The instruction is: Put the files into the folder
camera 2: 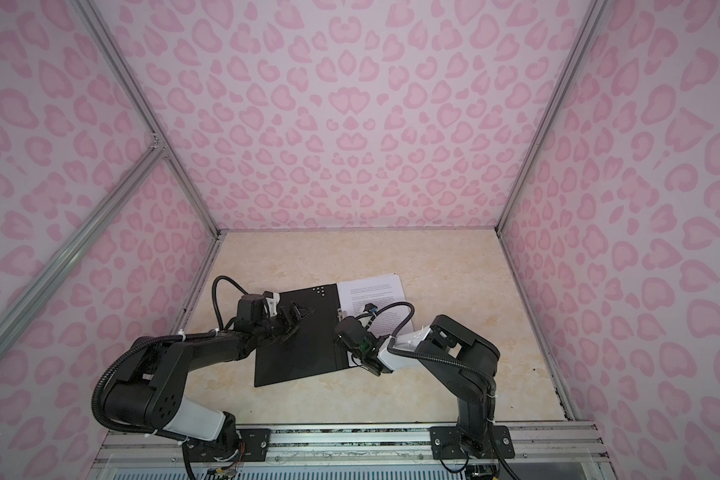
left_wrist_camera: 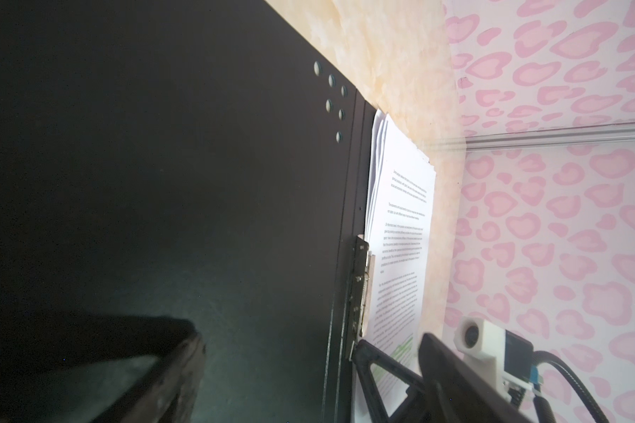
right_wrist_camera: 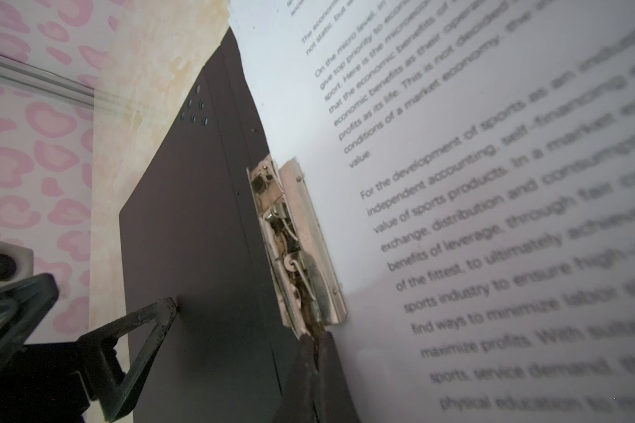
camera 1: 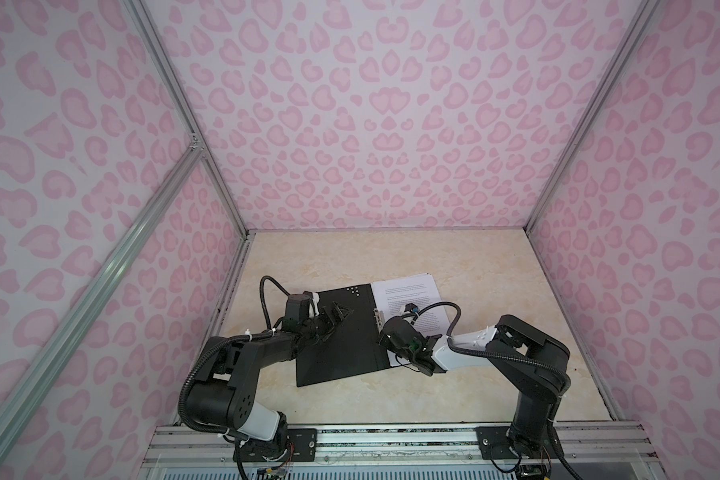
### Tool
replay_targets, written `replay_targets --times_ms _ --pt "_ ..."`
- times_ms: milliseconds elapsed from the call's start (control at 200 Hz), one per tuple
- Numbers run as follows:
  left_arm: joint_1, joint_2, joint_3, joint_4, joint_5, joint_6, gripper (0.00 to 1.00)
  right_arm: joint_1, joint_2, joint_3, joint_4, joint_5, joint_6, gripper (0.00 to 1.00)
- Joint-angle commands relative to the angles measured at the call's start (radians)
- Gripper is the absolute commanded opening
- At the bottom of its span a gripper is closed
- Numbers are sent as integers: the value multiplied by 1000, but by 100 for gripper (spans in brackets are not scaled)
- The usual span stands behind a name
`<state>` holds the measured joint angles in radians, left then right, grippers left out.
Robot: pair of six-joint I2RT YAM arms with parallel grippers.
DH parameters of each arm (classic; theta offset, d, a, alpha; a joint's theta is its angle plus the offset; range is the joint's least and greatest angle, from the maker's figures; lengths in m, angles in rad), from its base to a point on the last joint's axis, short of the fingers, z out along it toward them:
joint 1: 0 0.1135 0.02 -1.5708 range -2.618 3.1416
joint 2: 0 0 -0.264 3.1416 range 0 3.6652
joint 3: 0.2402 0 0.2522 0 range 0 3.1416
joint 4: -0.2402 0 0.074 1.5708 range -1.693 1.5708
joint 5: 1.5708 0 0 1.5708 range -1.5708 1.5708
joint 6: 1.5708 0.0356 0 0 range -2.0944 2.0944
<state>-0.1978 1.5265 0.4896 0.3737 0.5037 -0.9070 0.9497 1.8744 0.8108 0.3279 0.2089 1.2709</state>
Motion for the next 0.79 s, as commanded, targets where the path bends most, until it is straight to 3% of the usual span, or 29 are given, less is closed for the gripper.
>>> replay_targets --times_ms 0,265,660,790 --pt "4 13 -11 -167 -104 8 93 10 46 2 -338 48 -15 0" --pt "3 24 -10 -159 -95 2 93 31 -20 45 -271 11 -89 0" --pt "4 18 -8 -155 -79 9 93 12 -55 42 -251 -25 -102 0" --pt "-5 11 10 -153 -48 40 95 3 -72 43 -267 -28 -142 7"
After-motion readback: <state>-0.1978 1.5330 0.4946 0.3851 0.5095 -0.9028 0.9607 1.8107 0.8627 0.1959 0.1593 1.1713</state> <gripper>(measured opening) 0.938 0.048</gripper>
